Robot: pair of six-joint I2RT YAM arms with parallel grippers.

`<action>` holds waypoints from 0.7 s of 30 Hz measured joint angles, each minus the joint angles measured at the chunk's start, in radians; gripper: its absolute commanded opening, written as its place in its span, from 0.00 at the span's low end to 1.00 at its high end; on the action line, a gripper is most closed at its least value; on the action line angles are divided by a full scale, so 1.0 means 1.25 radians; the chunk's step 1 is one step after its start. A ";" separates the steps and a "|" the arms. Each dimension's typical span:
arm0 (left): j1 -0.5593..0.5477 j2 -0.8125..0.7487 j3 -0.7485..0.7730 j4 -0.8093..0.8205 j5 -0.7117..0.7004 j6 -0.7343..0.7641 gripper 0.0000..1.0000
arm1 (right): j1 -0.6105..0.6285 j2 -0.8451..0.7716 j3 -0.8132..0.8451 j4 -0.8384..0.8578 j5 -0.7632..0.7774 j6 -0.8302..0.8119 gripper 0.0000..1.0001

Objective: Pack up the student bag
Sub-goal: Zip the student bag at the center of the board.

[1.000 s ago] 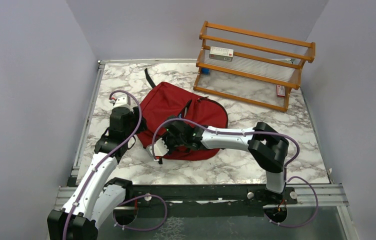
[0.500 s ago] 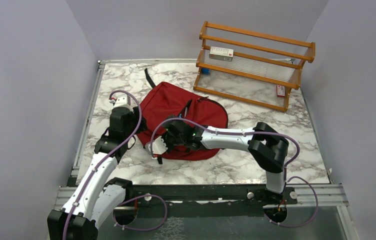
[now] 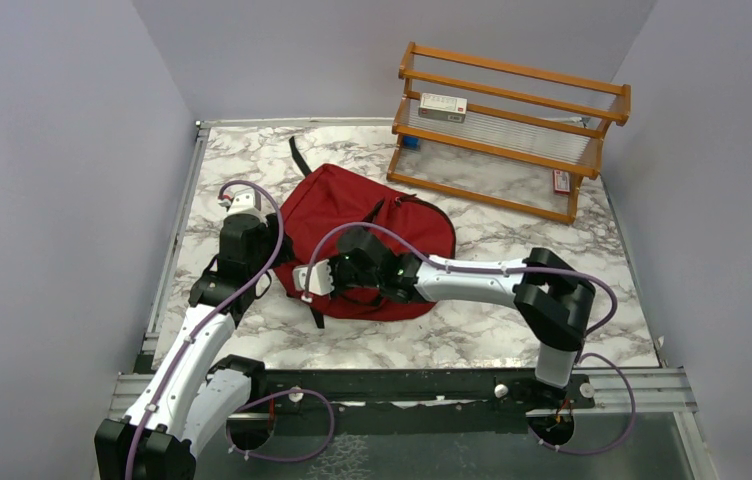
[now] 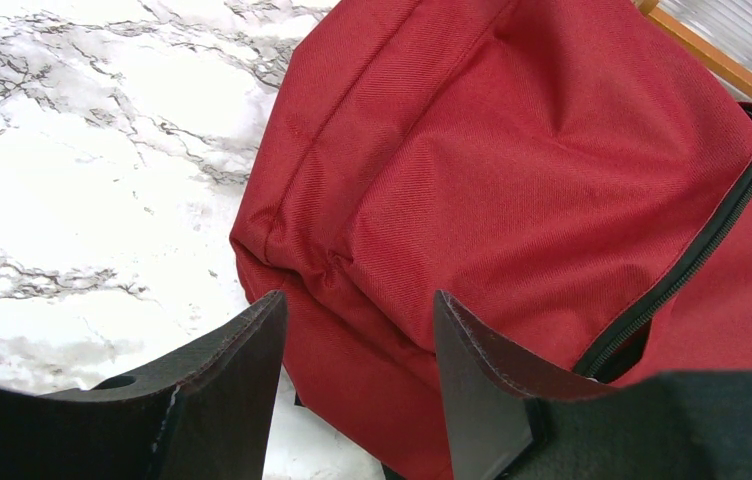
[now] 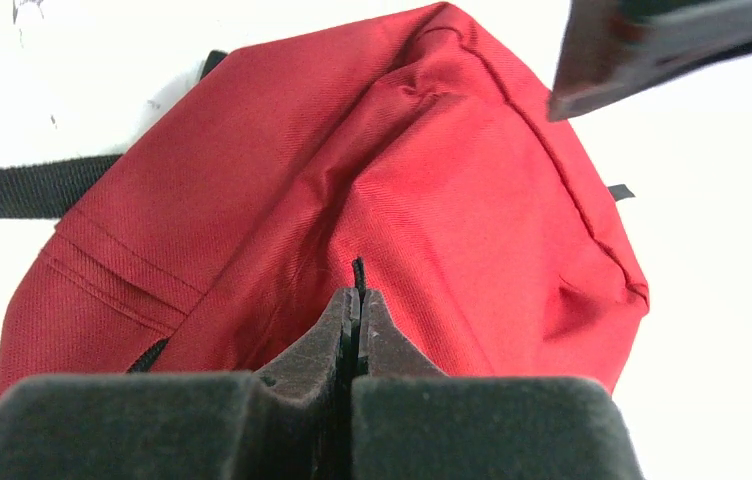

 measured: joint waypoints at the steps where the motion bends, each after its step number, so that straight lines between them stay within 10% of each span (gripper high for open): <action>1: 0.000 0.001 0.000 0.000 0.000 0.000 0.57 | 0.000 -0.009 -0.009 0.017 0.000 0.020 0.01; 21: 0.000 0.011 -0.001 0.119 0.268 0.048 0.72 | -0.147 -0.099 -0.201 0.450 0.089 0.780 0.01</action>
